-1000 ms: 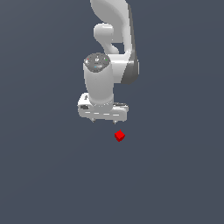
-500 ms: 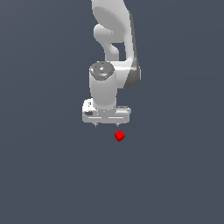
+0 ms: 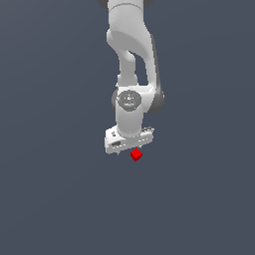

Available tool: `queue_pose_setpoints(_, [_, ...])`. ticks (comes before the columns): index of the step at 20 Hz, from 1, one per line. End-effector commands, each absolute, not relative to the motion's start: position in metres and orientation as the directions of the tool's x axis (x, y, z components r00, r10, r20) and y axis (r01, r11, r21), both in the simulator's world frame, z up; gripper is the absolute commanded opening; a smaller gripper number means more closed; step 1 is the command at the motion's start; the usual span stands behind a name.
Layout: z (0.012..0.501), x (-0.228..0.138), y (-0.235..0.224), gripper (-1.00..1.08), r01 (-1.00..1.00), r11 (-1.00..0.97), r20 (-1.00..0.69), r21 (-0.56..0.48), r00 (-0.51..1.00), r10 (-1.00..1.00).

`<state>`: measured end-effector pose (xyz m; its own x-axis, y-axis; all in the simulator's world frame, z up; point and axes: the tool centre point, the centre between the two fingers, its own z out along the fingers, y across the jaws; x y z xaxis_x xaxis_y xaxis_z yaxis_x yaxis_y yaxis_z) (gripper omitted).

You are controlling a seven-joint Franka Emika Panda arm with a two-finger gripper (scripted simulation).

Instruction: Pick up the red cube and move it to a goal position.

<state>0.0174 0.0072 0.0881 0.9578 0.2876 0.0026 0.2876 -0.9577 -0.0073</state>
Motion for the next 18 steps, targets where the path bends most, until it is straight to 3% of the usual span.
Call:
queue_pose_setpoints(1, [0.071, 0.017, 0.017, 1.0, 0.371, -0.929, 0.003, -0.006, 0.929, 0.371])
queue_pose_setpoints(17, [0.02, 0.01, 0.043, 1.0, 0.602, -0.799, 0.0, -0.001, 0.799, 0.602])
queue_pose_setpoints(18, [0.02, 0.01, 0.043, -1.0, 0.602, -0.799, 0.0, -0.001, 0.799, 0.602])
